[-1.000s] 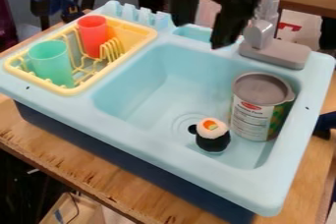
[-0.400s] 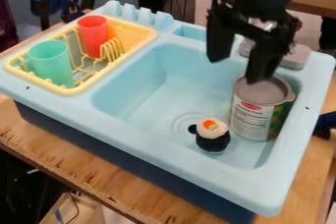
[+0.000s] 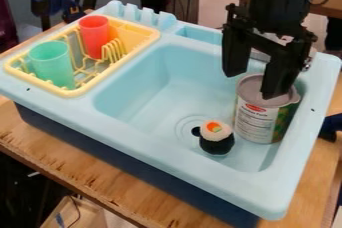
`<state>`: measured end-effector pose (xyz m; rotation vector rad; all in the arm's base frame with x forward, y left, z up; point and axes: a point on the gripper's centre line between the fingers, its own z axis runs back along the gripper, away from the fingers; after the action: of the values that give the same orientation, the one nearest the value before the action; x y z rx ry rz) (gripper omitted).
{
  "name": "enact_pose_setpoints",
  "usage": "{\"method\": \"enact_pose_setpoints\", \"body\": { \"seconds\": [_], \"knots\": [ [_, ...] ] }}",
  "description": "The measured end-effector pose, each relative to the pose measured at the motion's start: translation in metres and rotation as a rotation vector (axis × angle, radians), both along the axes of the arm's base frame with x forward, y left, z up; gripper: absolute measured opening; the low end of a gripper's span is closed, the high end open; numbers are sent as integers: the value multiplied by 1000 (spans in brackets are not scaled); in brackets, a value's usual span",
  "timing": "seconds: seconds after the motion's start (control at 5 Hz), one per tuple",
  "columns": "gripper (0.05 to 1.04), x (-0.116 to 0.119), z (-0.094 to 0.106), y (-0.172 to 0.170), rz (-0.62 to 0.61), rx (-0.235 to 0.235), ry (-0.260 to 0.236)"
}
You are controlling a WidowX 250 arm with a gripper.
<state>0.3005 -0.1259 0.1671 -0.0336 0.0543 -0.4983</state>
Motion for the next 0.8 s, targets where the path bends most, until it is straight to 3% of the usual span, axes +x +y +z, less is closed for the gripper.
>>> {"method": "enact_pose_setpoints", "body": {
  "seconds": [0.2,0.4,0.8],
  "knots": [
    [1001,-2,-10,-12,-38,11,22],
    [1001,0,-11,-15,-37,36,-8],
    [1001,7,-16,-19,-87,9,-43]
  ]
}}
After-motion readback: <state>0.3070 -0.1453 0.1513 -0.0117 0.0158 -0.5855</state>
